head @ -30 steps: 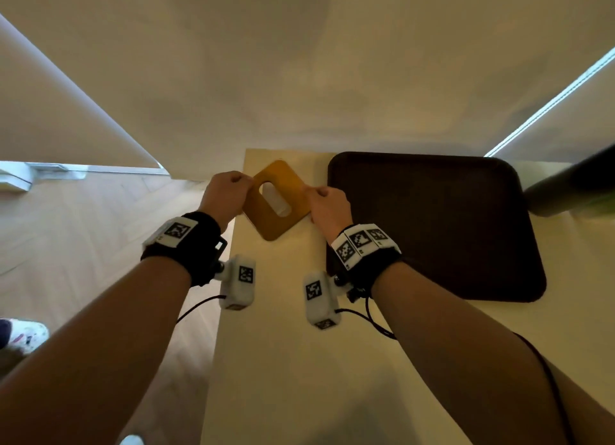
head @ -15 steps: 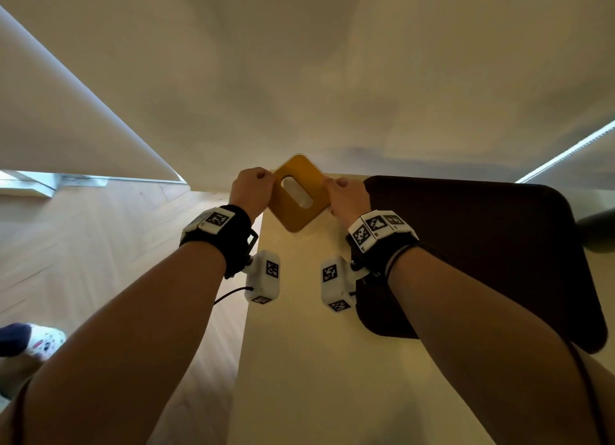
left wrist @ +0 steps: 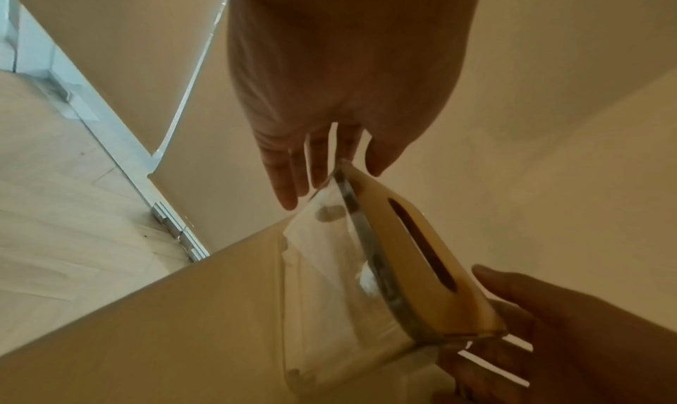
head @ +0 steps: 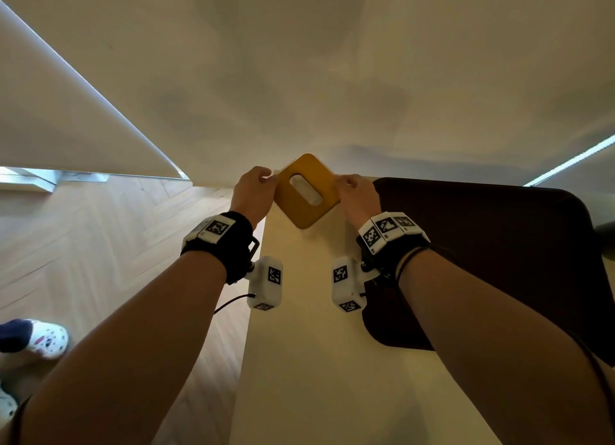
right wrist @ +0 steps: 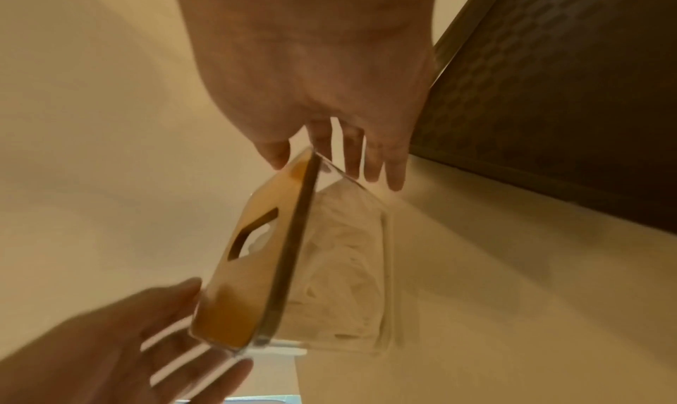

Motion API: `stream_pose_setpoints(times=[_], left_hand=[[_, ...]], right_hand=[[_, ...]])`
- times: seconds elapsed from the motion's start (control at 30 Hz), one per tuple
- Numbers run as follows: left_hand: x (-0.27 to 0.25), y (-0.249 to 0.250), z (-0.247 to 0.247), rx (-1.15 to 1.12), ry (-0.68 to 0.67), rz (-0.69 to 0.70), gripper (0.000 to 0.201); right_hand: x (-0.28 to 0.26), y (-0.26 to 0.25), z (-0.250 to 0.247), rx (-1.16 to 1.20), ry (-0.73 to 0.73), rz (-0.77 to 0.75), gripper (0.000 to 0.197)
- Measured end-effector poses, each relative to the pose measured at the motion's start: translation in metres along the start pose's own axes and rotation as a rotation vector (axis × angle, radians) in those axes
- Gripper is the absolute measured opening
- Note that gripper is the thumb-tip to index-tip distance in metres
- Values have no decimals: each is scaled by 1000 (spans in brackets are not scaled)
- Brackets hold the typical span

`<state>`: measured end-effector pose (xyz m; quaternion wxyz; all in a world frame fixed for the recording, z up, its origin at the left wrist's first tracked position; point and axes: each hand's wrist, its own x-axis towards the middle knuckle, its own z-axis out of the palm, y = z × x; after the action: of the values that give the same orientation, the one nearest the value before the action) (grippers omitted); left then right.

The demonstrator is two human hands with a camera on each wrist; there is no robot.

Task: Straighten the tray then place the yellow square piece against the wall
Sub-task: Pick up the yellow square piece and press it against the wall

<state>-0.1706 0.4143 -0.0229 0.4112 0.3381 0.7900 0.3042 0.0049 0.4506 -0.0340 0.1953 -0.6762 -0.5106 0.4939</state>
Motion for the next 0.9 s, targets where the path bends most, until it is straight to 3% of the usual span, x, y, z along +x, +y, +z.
stream_pose_setpoints(times=[0.13,0.27,0.43,0.9], left_hand=[[-17,-25,-7,-197,124,-108,42],[-40,-41,10,-338,55,-167,44],[-48,-35,30,-335,32,-162,50],[-17,-21,3,-133,25,-17,42]], right_hand=[[0,5,-11,116,118,-100,39],[4,6,-7,60,93,-175,31],[9,0,-2,19,48,-199,26],[-5,9,7,148,-14,-111,24]])
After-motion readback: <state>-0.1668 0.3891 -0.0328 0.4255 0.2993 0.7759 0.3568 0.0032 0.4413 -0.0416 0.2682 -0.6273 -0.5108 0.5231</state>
